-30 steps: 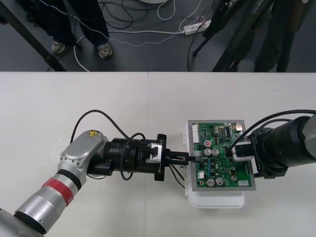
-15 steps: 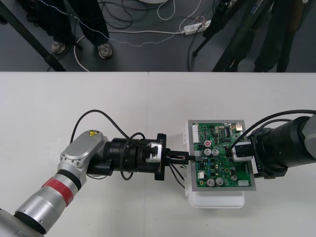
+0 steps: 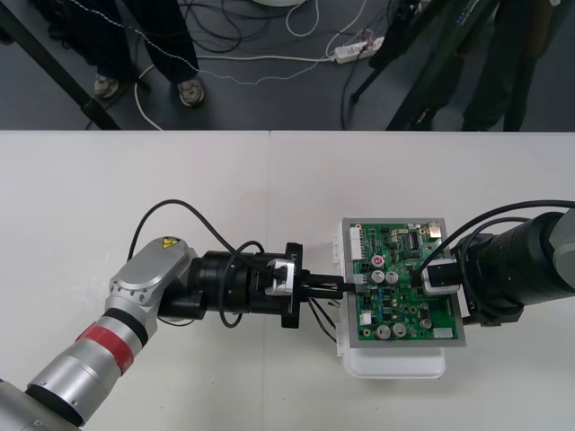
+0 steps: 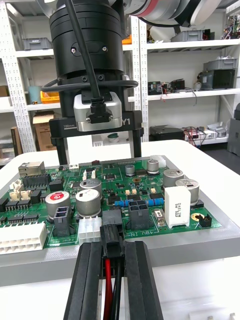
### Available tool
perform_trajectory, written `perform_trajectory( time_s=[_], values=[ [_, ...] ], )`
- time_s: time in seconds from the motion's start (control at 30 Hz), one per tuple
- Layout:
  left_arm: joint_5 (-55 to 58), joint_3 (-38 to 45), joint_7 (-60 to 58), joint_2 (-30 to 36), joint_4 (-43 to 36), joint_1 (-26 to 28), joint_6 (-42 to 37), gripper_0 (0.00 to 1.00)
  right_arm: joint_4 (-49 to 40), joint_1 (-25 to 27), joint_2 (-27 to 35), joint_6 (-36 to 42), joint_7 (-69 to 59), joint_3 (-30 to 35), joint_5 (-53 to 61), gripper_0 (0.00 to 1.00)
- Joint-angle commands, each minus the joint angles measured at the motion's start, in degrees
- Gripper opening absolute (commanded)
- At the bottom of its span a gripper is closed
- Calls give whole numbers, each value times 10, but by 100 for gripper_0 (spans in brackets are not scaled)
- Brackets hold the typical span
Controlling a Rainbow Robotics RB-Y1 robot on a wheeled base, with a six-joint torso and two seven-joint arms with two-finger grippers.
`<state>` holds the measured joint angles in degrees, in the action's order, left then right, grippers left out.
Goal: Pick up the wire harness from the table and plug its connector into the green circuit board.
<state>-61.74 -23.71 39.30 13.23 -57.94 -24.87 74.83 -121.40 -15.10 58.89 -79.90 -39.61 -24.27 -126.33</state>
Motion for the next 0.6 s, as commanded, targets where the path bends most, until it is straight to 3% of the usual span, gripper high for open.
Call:
perform_trajectory(
  time_s=[0.03, 0.6],
  values=[
    [12, -11, -11, -21, -12, 10, -17, 0, -19, 1, -11, -3, -27, -5, -1, 100],
    [19, -17, -12, -21, -12, 16, -17, 0, -19, 2, -11, -4, -26, -5, 0, 100]
  ],
)
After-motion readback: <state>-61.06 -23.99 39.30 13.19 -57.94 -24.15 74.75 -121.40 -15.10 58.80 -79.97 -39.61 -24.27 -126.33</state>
